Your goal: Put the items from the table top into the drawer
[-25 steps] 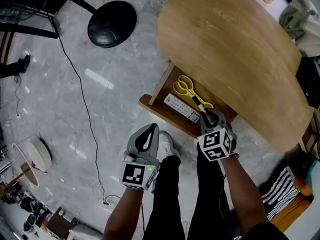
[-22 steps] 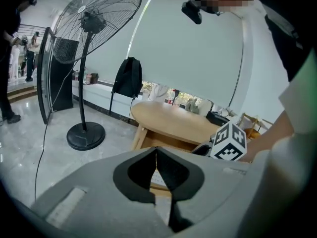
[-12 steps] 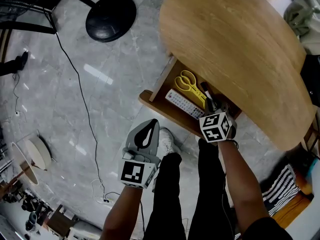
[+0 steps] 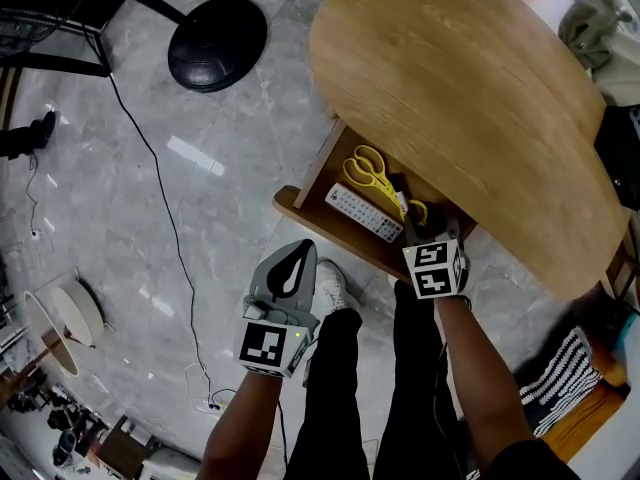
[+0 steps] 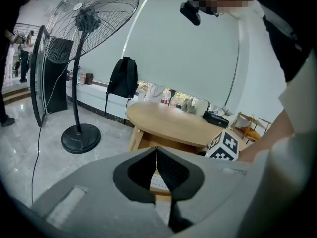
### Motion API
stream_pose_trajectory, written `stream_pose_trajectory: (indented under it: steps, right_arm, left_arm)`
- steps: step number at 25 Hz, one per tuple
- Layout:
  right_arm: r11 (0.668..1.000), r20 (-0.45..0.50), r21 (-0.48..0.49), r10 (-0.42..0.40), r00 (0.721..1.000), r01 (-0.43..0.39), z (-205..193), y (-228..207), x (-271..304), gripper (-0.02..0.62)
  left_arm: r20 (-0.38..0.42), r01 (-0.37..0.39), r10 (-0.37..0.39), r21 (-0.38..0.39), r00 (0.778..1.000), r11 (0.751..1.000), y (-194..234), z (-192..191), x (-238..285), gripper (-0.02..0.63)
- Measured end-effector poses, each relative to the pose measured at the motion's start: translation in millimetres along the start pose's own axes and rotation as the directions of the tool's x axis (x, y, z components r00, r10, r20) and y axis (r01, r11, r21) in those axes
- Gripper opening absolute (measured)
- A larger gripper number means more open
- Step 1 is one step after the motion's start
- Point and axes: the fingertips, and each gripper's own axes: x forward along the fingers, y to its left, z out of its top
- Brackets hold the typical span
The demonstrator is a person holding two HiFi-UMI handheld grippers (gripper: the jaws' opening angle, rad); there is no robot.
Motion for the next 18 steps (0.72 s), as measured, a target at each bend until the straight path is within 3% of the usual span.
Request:
stream_pose_trajectory:
  steps: [8,13,18]
  right_arm:
    - [0.997,0.093,0.056,0.051,0.994,-0.056,16,17,-64,0.143]
    - [0.994,0.2,0.089,0.044,0.979,-0.063,51,13,-124,0.14]
    - [0.981,0.308,0.184,0.003,0.952,-0.062,87,-12,-191,0.097]
  left_arm:
    - [0.011,0.033,-0.033,0.027,0.999,0.999,-17,18,4,0.018]
    - [0.031,0.072,-0.075,0.089,0.997,0.993,-36,50,6,0.018]
    - [0.057,0.101,-0.109,0.123,0.992,0.987,-58,94,4,0.018]
